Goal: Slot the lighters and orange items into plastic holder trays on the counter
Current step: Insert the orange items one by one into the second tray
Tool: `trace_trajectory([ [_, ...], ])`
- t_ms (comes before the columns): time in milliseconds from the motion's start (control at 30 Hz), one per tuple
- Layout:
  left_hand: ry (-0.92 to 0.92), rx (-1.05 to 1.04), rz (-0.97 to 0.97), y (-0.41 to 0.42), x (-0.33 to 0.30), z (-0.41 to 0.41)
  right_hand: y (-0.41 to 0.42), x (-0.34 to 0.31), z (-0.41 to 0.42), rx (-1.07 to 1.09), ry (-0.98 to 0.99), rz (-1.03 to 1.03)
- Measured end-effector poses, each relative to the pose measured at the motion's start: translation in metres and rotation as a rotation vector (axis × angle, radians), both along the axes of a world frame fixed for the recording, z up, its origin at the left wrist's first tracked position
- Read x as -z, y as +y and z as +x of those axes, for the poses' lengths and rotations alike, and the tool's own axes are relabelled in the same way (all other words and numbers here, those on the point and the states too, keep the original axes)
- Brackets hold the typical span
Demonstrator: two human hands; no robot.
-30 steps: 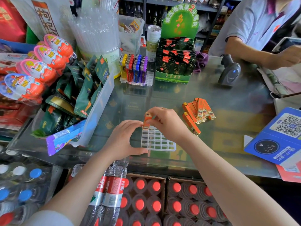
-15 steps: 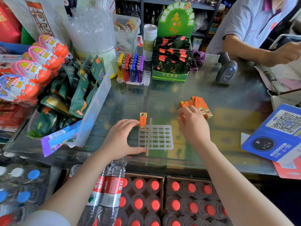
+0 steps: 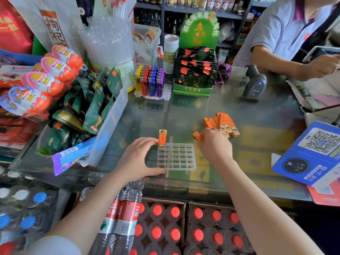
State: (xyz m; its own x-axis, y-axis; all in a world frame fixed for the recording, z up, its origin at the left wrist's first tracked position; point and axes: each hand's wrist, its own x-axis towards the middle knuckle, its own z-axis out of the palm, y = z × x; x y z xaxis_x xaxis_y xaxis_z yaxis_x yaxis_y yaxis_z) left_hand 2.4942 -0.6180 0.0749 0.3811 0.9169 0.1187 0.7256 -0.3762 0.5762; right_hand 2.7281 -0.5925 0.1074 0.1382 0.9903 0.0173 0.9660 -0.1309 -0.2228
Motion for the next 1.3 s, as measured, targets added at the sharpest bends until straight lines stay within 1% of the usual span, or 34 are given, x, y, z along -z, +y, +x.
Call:
trace_trajectory([
  [33, -0.003, 0.002, -0.001, 0.000, 0.000, 0.000, 0.001, -0.003, 0.001, -0.008, 0.092, 0.007],
  [67, -0.007, 0.003, -0.003, 0.000, 0.000, 0.000, 0.001, -0.005, 0.000, -0.021, 0.230, 0.032],
  [100, -0.012, 0.004, -0.004, 0.000, 0.000, 0.000, 0.000, -0.006, -0.001, -0.028, 0.410, 0.064],
  [167, -0.014, 0.007, -0.001, 0.000, 0.000, 0.000, -0.004, -0.010, -0.006, -0.007, 0.875, 0.058],
  [200, -0.012, 0.008, 0.001, 0.000, 0.001, 0.000, -0.006, -0.010, -0.009, -0.001, 1.111, 0.005],
  [233, -0.009, 0.008, 0.002, 0.000, 0.001, 0.000, -0.008, -0.010, -0.013, 0.004, 1.303, -0.057],
  [300, -0.005, 0.009, -0.001, 0.000, 0.000, -0.001, -0.009, -0.008, -0.019, 0.072, 1.554, -0.160],
  [367, -0.001, 0.015, -0.007, 0.000, 0.000, -0.001, -0.010, -0.006, -0.026, 0.165, 1.668, -0.208],
  [400, 0.001, 0.017, -0.010, 0.000, 0.000, -0.001, -0.011, -0.005, -0.030, 0.167, 1.651, -0.203],
  [467, 0.003, 0.019, -0.010, 0.000, 0.000, -0.001, -0.014, -0.004, -0.039, 0.088, 1.497, -0.146],
  [533, 0.002, 0.019, -0.011, 0.001, 0.000, -0.001, -0.017, -0.003, -0.044, -0.041, 1.304, -0.069],
  [600, 0.000, 0.017, -0.015, 0.002, 0.000, -0.001, -0.020, -0.005, -0.047, -0.192, 1.130, -0.033],
  [700, -0.001, 0.014, -0.016, 0.002, 0.000, -0.001, -0.023, -0.009, -0.048, -0.362, 0.925, 0.024],
  [867, 0.011, 0.017, -0.024, 0.002, -0.001, -0.001, -0.027, -0.010, -0.049, -0.475, 0.679, 0.164],
  [1033, 0.028, 0.009, -0.039, 0.003, -0.001, 0.000, -0.027, -0.015, -0.054, -0.579, 0.515, 0.206],
  [1133, 0.030, 0.001, -0.032, 0.002, -0.001, 0.001, -0.026, -0.016, -0.055, -0.614, 0.478, 0.224],
  [1200, 0.018, -0.001, -0.029, 0.002, -0.002, 0.001, -0.030, -0.014, -0.058, -0.617, 0.473, 0.281],
  [1300, 0.011, 0.003, -0.035, 0.002, -0.002, 0.002, -0.033, -0.007, -0.061, -0.574, 0.449, 0.346],
])
